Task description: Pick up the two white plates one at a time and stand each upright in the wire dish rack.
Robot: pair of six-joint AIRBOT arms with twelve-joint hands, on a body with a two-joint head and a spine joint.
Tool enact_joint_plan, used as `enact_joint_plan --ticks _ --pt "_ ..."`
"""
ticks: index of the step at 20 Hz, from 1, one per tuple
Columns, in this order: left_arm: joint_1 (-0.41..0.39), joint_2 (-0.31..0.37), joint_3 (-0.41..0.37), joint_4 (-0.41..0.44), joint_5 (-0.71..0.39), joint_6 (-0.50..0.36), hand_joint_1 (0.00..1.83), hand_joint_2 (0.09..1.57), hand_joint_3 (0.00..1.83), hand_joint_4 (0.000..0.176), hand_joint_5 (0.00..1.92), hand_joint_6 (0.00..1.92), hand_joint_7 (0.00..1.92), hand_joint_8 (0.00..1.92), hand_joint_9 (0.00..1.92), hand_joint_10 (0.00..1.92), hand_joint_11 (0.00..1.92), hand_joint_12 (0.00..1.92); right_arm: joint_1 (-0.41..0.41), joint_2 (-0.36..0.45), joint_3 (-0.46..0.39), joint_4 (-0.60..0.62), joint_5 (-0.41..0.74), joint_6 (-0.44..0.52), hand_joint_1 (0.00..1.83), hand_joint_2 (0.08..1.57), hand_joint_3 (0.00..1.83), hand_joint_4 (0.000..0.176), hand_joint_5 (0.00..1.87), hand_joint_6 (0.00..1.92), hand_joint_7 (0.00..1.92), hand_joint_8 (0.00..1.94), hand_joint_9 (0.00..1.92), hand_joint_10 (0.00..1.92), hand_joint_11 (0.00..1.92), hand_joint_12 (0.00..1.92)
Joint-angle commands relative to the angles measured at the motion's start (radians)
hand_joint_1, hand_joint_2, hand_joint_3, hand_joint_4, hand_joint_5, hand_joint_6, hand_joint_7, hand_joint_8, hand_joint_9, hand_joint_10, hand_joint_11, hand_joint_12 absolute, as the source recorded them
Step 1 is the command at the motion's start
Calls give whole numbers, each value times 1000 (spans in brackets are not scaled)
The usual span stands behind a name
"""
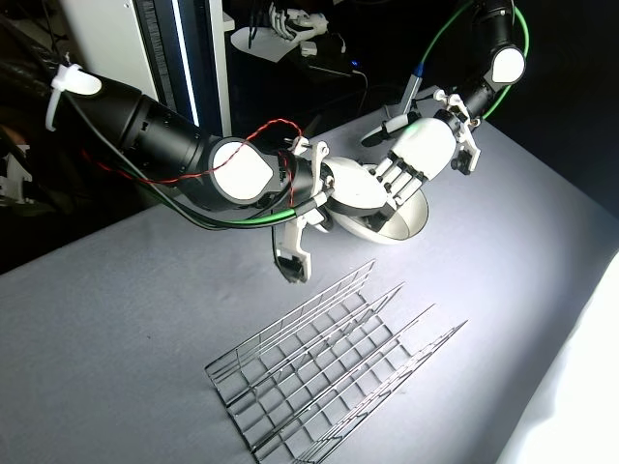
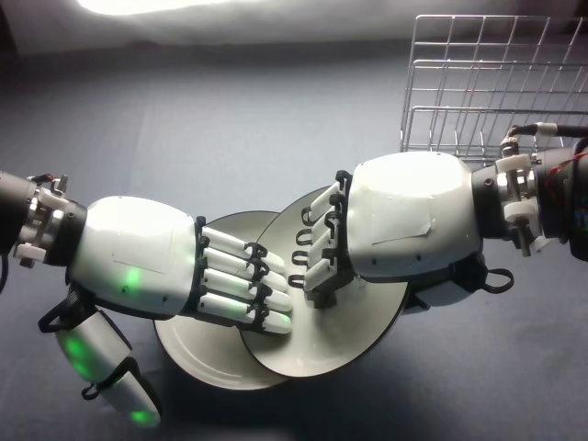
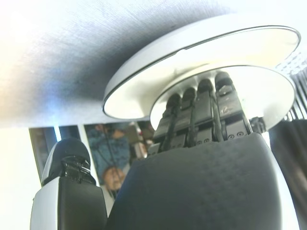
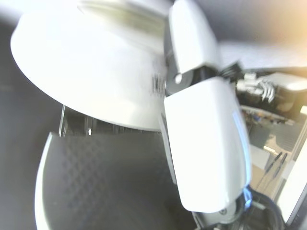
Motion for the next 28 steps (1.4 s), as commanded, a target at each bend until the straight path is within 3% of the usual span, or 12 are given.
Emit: enact_joint_plan --ticks 1,9,17,18,19,21,22,23,24,26,27,28 --pt "2 4 -6 -15 17 -5 0 1054 5 0 0 0 0 0 0 0 0 0 2 1 0 23 4 6 1367 1128 1 0 923 1117 957 932 872 1206 733 1250" --pt "-54 110 -53 -69 -2 -36 0 1048 2 0 0 0 0 0 0 0 0 0 43 25 -6 25 34 7 1368 1121 0 0 940 1091 979 911 873 1198 740 1280" --pt "-166 227 -71 -68 -7 -76 0 1046 1 0 0 0 0 0 0 0 0 0 115 94 -102 97 38 6 1358 1151 0 0 895 1184 919 991 805 1277 685 1328" --pt "-172 242 -70 -65 -7 -78 0 1048 2 0 0 0 0 0 0 0 0 0 124 102 -112 109 38 6 1243 1137 0 0 939 1124 955 963 879 814 713 1287" --pt "-178 255 -65 -51 -7 -80 0 1053 4 0 0 0 0 0 0 0 0 0 133 111 -124 120 38 6 1217 1140 0 0 939 1127 947 976 951 563 713 1274" --pt "-185 276 -43 -28 -7 -93 0 1053 3 0 0 0 0 0 0 0 0 0 149 131 -146 154 38 6 1210 1145 0 0 936 1139 930 1000 1032 366 708 1274" --pt "-184 288 -17 -29 11 -96 0 1053 3 0 0 0 0 0 0 0 0 0 164 160 -178 218 49 6 1331 1140 0 0 924 1138 933 959 876 1067 707 1299" --pt "-182 291 -15 -31 18 -96 0 1049 1 0 0 0 0 0 0 0 0 0 167 166 -184 234 55 6 1356 1138 0 0 913 1147 943 941 847 1215 726 1312" --pt "-178 294 -14 -37 25 -96 0 1049 1 0 0 0 0 0 0 0 0 0 172 173 -192 253 57 6 1356 1138 0 0 913 1147 943 941 847 1215 726 1312" --pt "-155 300 -5 -65 41 -96 0 1053 3 0 0 0 0 0 0 0 0 0 181 189 -210 302 73 6 1206 1160 0 0 899 1186 909 1041 928 623 696 1300" --pt "-146 303 2 -78 41 -96 0 1047 0 0 0 0 0 0 0 0 0 0 186 195 -217 333 75 7 1200 1158 0 10 898 1183 914 1040 1006 435 703 1289" --pt "-137 305 8 -94 34 -96 0 1048 0 0 0 0 0 0 0 0 0 0 190 201 -223 357 75 7 1200 1158 1 10 899 1182 916 1037 1011 420 705 1288"
